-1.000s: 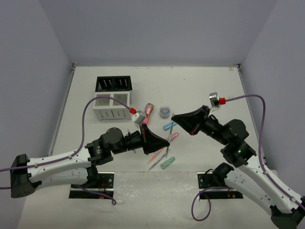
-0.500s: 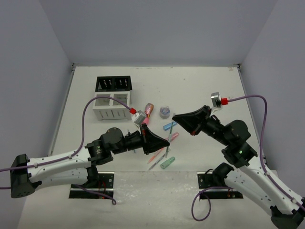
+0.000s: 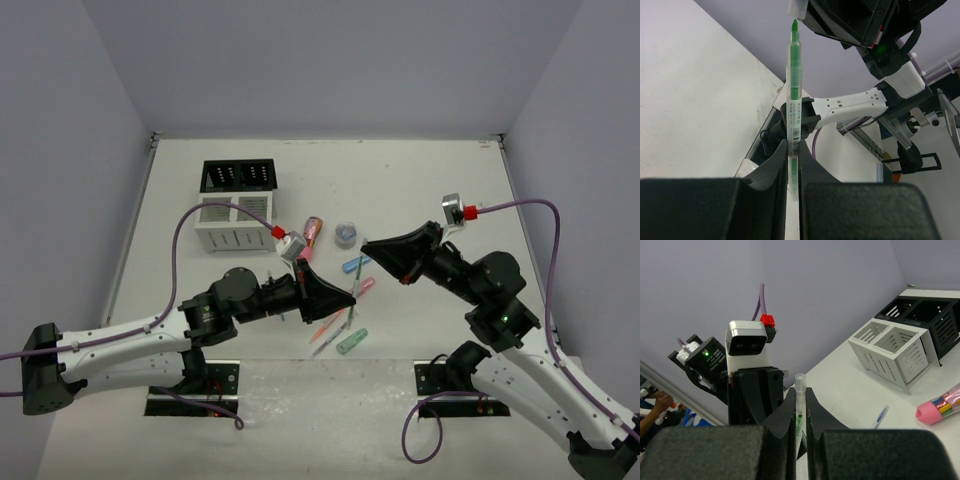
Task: Sort the stationery into containers
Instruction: Close the pen cap on the pen.
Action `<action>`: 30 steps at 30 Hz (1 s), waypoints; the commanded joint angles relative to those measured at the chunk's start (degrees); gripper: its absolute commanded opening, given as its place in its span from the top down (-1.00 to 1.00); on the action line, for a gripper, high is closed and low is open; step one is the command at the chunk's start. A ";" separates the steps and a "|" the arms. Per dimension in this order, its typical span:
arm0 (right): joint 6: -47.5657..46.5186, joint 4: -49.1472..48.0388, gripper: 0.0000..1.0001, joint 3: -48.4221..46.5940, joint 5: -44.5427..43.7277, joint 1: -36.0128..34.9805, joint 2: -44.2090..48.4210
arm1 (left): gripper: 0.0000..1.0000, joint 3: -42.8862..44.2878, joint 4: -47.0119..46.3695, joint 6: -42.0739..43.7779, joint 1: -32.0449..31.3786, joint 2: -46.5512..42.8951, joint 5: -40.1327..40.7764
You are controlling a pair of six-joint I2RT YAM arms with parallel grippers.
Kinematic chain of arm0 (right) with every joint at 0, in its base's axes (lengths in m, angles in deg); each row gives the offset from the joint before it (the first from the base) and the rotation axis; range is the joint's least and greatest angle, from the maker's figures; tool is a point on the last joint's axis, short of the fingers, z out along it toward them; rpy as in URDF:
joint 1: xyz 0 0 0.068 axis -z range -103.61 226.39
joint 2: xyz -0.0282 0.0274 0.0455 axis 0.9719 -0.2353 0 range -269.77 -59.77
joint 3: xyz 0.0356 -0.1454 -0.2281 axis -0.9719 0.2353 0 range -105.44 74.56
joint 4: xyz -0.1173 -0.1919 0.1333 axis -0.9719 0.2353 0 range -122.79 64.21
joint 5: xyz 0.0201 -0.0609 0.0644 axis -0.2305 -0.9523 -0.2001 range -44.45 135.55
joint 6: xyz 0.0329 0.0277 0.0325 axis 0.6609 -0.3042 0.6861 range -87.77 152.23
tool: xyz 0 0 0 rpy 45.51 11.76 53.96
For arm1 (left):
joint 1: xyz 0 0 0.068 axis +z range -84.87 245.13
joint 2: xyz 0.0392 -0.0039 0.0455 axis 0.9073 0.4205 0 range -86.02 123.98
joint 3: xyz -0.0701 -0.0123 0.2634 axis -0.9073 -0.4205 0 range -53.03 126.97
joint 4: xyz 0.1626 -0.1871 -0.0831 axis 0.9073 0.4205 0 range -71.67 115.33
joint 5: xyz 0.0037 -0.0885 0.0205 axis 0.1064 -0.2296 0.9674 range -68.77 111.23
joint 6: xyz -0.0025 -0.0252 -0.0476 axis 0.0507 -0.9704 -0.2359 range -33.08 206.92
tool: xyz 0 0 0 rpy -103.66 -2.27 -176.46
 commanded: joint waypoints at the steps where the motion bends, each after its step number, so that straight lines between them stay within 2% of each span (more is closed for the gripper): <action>1: 0.51 -1.34 1.00 0.35 2.71 -0.30 0.19 | 1.00 2.40 -1.16 1.70 -0.26 -0.99 1.32; 19: 2.51 -2.11 1.00 1.42 4.30 -0.30 -0.91 | 1.00 3.47 -0.08 4.02 -0.26 -2.02 3.90; 30: 7.97 -2.09 1.00 3.31 5.59 -0.30 -0.90 | 1.00 0.84 -11.11 12.52 -0.26 -0.73 4.28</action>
